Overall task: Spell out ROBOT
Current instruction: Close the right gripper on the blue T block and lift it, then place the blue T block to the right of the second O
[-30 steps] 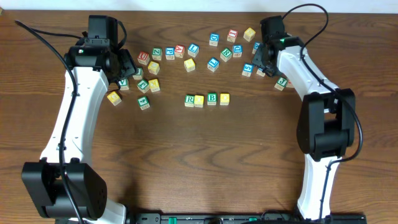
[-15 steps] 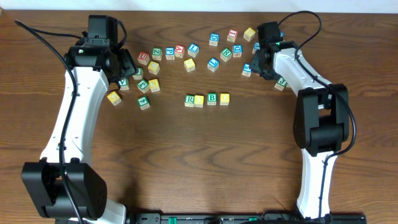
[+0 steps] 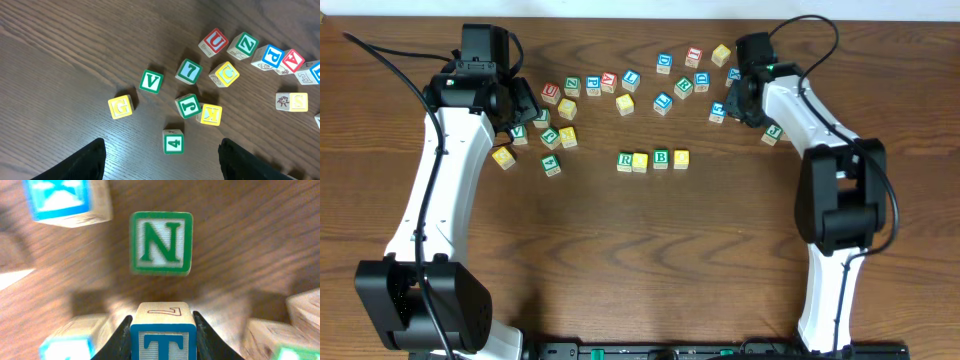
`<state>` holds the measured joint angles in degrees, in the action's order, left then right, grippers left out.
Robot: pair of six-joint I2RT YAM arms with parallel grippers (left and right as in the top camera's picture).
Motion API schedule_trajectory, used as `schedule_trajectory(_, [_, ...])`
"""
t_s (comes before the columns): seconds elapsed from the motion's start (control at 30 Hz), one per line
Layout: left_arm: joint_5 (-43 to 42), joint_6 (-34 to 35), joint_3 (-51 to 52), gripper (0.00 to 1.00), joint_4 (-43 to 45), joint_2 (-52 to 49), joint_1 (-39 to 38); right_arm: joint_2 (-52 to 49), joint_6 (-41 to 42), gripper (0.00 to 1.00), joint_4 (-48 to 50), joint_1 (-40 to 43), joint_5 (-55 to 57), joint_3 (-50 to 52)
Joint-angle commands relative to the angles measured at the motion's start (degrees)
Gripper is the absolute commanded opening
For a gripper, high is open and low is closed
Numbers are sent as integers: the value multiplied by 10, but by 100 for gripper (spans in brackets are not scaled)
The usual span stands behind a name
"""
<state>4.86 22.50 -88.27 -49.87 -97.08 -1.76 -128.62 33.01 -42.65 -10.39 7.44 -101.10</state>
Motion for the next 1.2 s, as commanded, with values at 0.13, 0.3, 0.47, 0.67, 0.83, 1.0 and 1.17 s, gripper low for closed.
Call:
schedule_trajectory(0.13, [7,5,-6,71,0,9,1,118,-63,20,-55,-8,-31,-5])
schedule_trajectory(0.3, [7,5,-6,71,0,9,1,126,-99,19,-99,-34,-86,-5])
schedule_trajectory(0.47, [7,5,-6,71,0,9,1,106,-99,19,-152,-73,-87,-3])
schedule_trajectory(0.67, [7,5,-6,71,0,9,1,69,-99,20,-165,-116,-86,-3])
schedule_trajectory(0.83, [7,5,-3,71,0,9,1,45,-93,20,-165,-125,-80,-3])
schedule_trajectory(1.0, [7,5,3,71,0,9,1,36,-93,20,-167,-124,-65,-3])
schedule_trajectory(1.17, [7,7,3,71,0,9,1,33,-93,21,-174,-124,-44,-3])
